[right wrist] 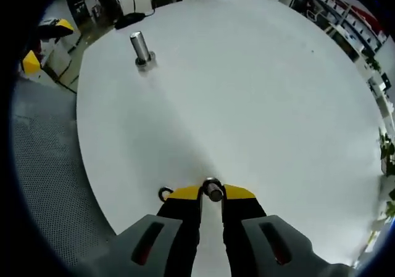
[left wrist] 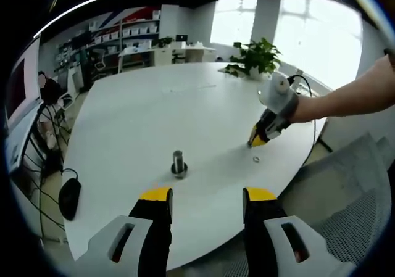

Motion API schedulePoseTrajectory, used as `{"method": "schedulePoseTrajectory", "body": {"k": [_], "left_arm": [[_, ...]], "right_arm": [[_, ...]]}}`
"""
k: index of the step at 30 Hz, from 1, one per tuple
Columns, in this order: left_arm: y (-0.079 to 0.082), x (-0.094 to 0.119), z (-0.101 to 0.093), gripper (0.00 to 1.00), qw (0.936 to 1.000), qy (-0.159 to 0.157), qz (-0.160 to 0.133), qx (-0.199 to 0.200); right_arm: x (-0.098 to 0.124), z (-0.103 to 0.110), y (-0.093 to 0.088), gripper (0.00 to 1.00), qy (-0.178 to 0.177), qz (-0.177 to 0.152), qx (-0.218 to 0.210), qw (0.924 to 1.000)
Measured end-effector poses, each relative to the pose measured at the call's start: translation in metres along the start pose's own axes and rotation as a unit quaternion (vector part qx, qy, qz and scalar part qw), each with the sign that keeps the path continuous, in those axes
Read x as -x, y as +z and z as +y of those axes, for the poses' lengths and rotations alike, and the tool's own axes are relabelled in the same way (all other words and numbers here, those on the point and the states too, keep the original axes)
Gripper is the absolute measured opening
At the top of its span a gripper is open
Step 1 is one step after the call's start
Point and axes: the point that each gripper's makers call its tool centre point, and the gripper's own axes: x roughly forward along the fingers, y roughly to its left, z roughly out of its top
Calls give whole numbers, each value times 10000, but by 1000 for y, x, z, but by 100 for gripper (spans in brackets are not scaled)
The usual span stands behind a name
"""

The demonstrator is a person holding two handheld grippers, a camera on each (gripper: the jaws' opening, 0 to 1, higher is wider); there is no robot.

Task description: Place the washer onto the threaded stud by aligning its center hole with the stud, sliding it down to the base, and recovering from edge contact or off-axis alignment until the washer reaches the visible bottom stop.

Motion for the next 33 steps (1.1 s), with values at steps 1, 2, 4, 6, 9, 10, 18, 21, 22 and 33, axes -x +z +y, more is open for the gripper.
{"method": "schedulePoseTrajectory", "body": {"k": [1, 2, 4, 6, 9, 10, 18, 21, 22, 33], "left_arm": [[0, 0, 1, 44, 10000, 9, -22, 21], [1, 1, 1, 44, 10000, 18, -27, 29], [0, 1, 1, 44, 10000, 26, -27, 42], [0, 1, 1, 45, 10000, 27, -34, 59], [0, 0, 0, 45, 10000, -4, -32, 59], [0, 0, 0, 45, 10000, 1, -23, 42], [2, 1, 0, 45, 10000, -6, -71, 56], [2, 1, 0, 45, 9999, -8, -87, 49], [3, 1, 0, 45, 9999, -4, -97, 54], [7, 3, 0, 45, 9998, -3, -203, 64]], "right_arm": [[0, 0, -1, 14, -11, 18, 34, 10000], [0, 0, -1, 14, -11, 27, 63, 10000], [0, 0, -2, 14, 22, 60, 45, 10000], [0, -1, -2, 14, 51, 76, -100, 9999], [-1, -2, -1, 14, 45, 59, -196, 9998], [-1, -1, -2, 14, 40, 57, -200, 9998], [1, -4, -6, 16, -4, 56, -232, 9997], [4, -4, -7, 16, -20, 43, -281, 9996], [5, -4, -8, 16, -31, 44, -286, 9996], [14, 12, -14, 17, 38, -57, -456, 9989]]}}
